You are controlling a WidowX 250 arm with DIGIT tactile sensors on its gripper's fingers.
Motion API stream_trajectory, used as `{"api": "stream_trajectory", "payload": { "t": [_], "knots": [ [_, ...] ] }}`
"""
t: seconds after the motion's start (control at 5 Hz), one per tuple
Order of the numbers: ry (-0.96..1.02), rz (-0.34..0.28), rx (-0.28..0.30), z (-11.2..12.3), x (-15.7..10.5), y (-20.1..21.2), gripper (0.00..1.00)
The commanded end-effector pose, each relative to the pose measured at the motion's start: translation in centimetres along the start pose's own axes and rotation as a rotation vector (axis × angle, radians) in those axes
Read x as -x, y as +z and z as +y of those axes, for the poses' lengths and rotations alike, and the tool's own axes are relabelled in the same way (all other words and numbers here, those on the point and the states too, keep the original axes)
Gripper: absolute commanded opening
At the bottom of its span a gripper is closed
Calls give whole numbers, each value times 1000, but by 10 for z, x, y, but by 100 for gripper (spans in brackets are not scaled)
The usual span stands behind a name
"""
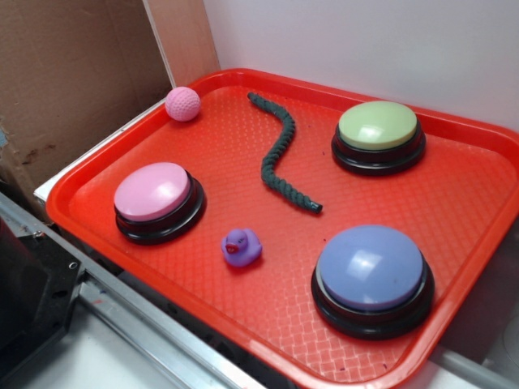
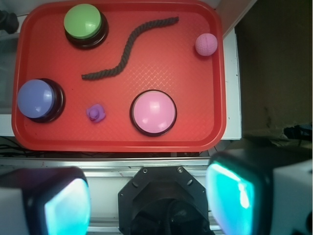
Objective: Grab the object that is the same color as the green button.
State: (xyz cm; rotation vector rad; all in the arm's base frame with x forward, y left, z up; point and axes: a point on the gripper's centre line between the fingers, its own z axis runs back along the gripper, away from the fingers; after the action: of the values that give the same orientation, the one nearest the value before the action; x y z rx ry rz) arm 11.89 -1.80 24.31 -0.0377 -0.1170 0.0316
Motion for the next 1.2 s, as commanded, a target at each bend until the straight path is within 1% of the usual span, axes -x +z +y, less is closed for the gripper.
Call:
{"api": "stream_trajectory", "payload": {
  "t": [0.0, 0.4, 0.6, 0.8, 1.0],
  "knots": [
    [0, 0, 0, 0, 0, 0, 100],
    [0, 0, 0, 0, 0, 0, 100],
    [-50, 53, -11, -4, -50, -3, 100],
    [-79, 51, -12, -3, -86, -6, 100],
    [162, 71, -120, -1, -127, -9, 100]
  ]
}}
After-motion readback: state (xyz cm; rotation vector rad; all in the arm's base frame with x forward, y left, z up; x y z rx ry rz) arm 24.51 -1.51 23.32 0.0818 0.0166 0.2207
